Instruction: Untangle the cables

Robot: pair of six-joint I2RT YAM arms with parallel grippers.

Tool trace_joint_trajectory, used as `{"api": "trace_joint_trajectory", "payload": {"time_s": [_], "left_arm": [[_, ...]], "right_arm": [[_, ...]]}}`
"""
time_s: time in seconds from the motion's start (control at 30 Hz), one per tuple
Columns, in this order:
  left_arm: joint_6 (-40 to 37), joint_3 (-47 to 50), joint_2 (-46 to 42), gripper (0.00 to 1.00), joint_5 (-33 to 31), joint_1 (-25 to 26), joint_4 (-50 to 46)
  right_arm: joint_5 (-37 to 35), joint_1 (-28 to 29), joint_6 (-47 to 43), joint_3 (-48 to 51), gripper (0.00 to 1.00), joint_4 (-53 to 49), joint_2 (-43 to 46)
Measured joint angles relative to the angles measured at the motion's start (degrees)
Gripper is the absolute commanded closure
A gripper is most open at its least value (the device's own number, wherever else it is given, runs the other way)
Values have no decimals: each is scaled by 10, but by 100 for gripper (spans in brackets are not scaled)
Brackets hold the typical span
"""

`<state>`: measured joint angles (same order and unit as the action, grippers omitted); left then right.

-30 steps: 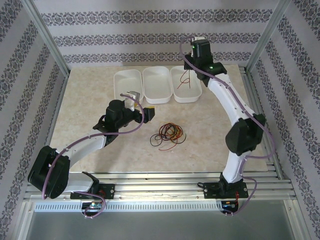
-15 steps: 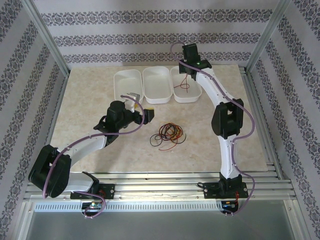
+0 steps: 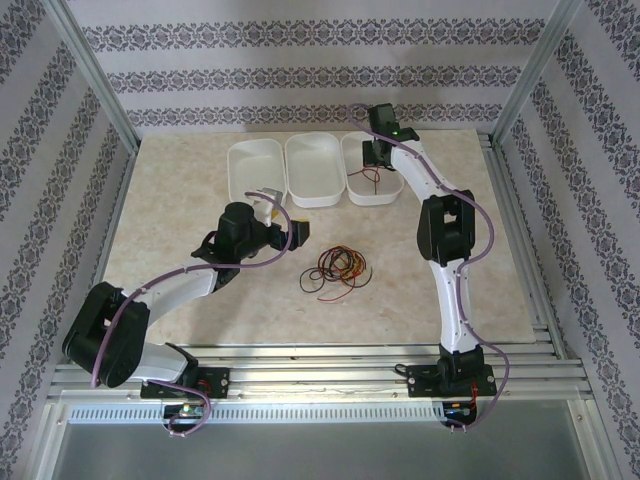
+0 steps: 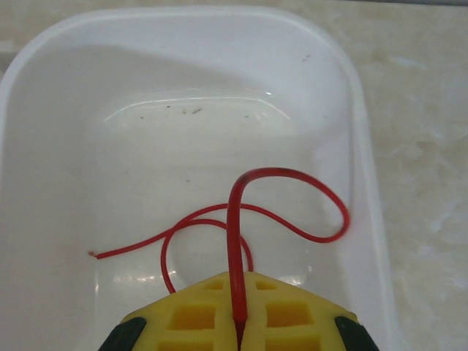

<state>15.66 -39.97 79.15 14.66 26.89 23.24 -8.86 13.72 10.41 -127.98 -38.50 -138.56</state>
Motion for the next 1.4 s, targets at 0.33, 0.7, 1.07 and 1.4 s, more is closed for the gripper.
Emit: {"api": "trace_joint_trajectory", "payload": {"time_s": [0.33,0.7,1.07,1.4], "left_arm": [[2,0,0,1,-4,0,-1],[2,0,0,1,-11,0,-2],[2,0,0,1,-10,0,-3],[12,0,0,1,-7,0,-3]], "right_arm": [[52,0,11,-76,62,-42,-61],[46,8,12,-66,33,-89,-8],[-32,31,32,44,43,-92,125],[-146,21,52,49,47,-105,111]]}}
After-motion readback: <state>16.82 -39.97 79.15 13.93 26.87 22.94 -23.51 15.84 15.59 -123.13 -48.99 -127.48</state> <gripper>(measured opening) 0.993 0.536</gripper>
